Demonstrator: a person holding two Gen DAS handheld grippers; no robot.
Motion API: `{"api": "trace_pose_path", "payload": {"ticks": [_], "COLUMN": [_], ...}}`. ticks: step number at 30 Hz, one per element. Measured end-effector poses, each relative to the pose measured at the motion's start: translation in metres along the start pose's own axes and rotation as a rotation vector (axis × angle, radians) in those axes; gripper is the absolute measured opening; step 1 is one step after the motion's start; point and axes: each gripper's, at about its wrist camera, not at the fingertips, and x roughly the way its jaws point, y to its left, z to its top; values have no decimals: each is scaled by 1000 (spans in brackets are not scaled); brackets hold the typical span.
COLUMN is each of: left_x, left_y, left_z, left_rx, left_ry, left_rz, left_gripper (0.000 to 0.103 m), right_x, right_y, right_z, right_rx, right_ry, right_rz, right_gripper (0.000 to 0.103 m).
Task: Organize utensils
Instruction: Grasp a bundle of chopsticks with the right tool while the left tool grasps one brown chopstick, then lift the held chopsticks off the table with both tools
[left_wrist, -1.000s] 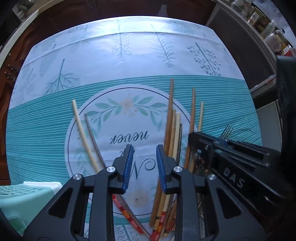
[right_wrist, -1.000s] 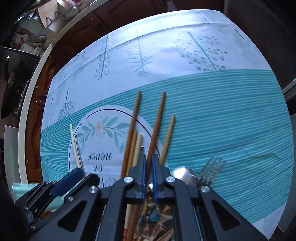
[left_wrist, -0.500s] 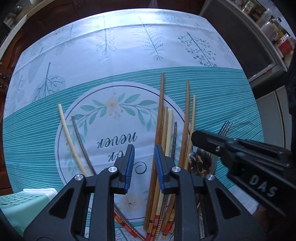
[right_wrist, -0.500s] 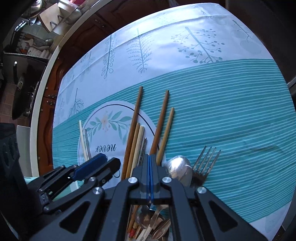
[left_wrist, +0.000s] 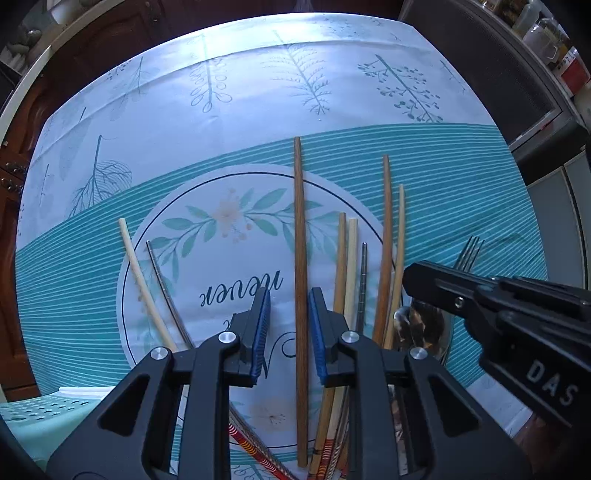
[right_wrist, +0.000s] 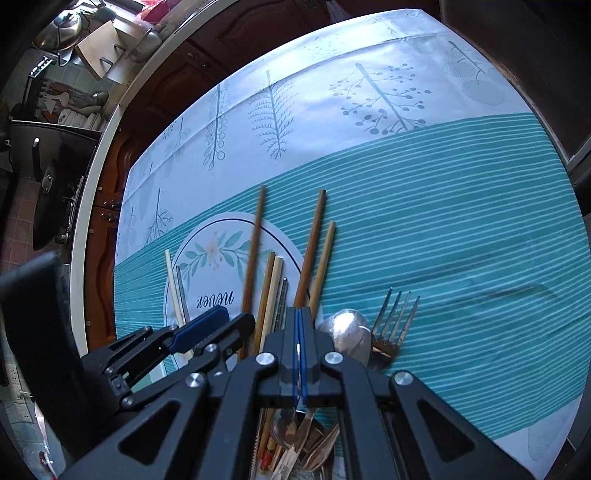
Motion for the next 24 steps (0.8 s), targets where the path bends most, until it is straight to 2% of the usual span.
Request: {"api": "trace_pose_path", "payload": {"ticks": [5,11,19,24], "left_x": [0,-2,-4,-5], "left_y": [3,21,36,41], "left_z": [-2,-9,-16,-18], "left_rx": [-13,-41,-62,-60], "left_ry": [4,4,0,-5], "left_rz": [-5,-43,-82,-95], "left_gripper": [13,6,6,6], "right_x": [8,15,19,16], "right_y": [2,4,17,26], "right_z": [4,12,15,19], "right_rx": [3,17,-13,-13], "right_ry": [8,10,2,-22], "right_rz": [-15,-45,-125,-132], "right_gripper": [2,17,18,17]}}
